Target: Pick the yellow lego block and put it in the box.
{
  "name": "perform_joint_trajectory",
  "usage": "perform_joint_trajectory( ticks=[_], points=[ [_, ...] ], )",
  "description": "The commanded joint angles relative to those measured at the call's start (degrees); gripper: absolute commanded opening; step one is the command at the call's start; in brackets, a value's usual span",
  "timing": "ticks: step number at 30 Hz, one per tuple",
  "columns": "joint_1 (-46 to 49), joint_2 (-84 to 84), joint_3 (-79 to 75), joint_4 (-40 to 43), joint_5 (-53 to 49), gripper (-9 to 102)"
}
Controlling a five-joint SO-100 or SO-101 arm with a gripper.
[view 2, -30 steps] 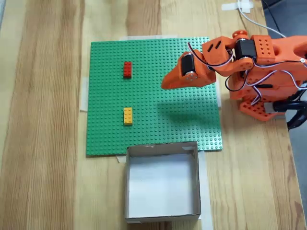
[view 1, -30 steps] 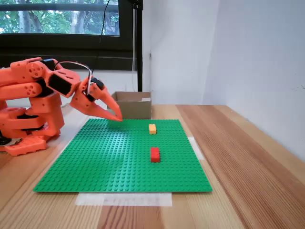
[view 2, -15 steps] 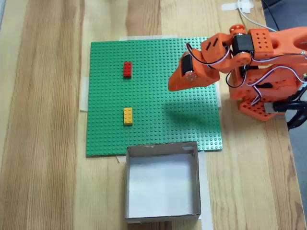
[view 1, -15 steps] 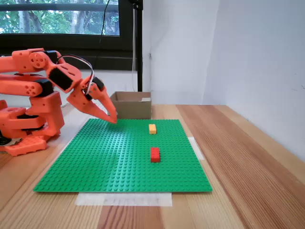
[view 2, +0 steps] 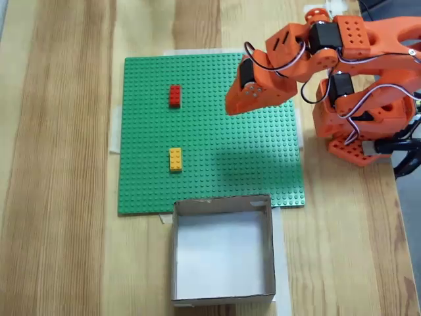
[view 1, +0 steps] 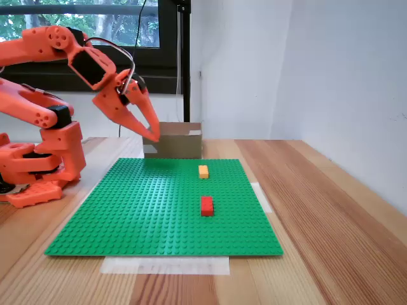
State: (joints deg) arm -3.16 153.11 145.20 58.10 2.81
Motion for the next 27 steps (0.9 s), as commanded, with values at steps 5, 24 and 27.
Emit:
perform_joint_trajectory(
  ticks=[5, 24, 27],
  points=[
    [-0.4, -6.0, -8.5, 1.7, 0.5, -1],
    [-1.5, -21.1, -24.9, 7.7, 2.1, -1],
    [-1.6, -24.3, -27.5, 8.3, 2.6, -1]
  ],
)
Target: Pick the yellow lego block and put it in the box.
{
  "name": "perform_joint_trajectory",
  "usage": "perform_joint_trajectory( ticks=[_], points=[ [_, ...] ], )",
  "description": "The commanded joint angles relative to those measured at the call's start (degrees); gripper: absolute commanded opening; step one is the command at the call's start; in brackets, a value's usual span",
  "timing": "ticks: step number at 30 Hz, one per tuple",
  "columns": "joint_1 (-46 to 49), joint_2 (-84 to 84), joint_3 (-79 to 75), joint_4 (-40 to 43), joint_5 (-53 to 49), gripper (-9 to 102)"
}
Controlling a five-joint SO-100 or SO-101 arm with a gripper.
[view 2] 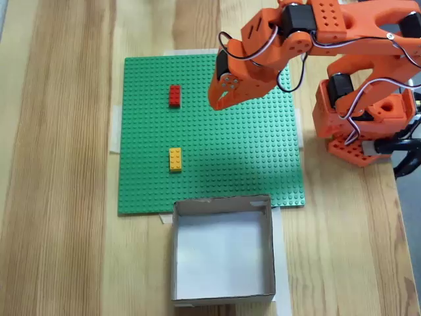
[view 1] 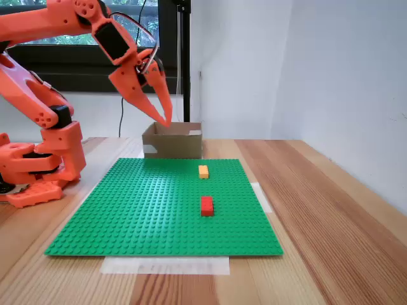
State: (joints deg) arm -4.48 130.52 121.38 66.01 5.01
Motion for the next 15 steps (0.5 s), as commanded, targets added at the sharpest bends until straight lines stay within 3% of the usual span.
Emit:
perform_joint_trajectory(
  ticks=[1, 15],
  points=[
    [-0.4, -2.8, -4.4, 0.4, 0.6, -1],
    [-1.1, -22.7, -20.2, 3.0, 4.5, -1]
  ],
)
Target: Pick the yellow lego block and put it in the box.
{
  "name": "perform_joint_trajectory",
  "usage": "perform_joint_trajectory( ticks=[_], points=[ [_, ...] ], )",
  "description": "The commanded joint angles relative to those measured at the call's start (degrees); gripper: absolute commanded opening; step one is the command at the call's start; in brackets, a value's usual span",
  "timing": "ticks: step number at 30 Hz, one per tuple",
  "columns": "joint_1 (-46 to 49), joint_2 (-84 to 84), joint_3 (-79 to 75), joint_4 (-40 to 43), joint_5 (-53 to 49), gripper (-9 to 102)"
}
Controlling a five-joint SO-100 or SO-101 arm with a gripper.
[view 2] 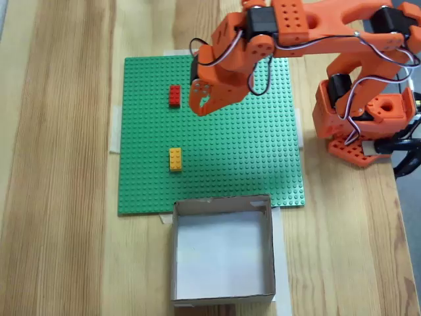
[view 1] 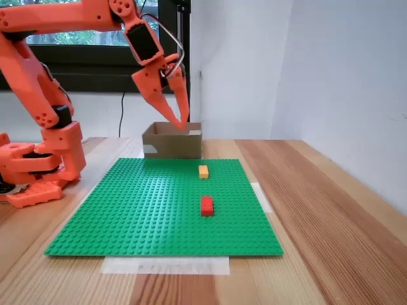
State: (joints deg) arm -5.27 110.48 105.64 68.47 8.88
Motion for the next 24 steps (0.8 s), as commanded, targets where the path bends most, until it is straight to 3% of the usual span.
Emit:
perform_joint_trajectory(
  ticks=[1, 24],
  points=[
    [-0.3, -3.9, -5.4, 0.6, 1.0, -1],
    [-4.0, -22.0, -19.9, 4.2, 7.7, -1]
  ],
)
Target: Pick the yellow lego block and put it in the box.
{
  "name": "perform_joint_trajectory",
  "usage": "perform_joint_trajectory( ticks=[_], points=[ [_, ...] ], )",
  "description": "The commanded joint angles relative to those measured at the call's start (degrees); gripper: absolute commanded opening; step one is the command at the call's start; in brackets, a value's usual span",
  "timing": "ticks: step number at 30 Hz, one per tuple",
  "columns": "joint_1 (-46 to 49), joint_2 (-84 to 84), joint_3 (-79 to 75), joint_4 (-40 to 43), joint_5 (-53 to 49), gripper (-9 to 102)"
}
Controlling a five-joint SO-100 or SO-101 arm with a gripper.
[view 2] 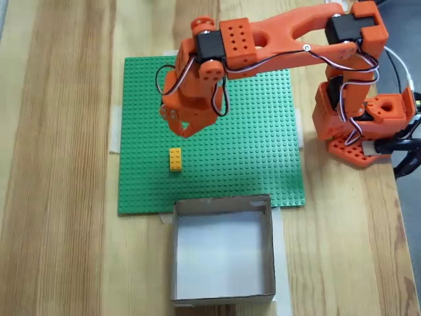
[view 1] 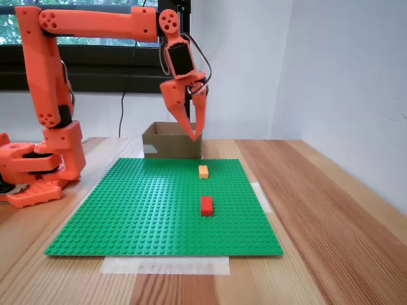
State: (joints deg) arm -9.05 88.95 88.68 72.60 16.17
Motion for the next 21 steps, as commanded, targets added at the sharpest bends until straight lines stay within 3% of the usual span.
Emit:
perform_joint_trajectory(
  ticks=[1, 15, 21],
  points=[
    [-0.4, -1.1, -3.3, 0.1, 0.6, -1],
    [-1.2, -7.6, -6.2, 1.3, -0.6, 2],
    [-1.1, -8.3, -6.2, 0.3, -1.1, 8]
  ],
)
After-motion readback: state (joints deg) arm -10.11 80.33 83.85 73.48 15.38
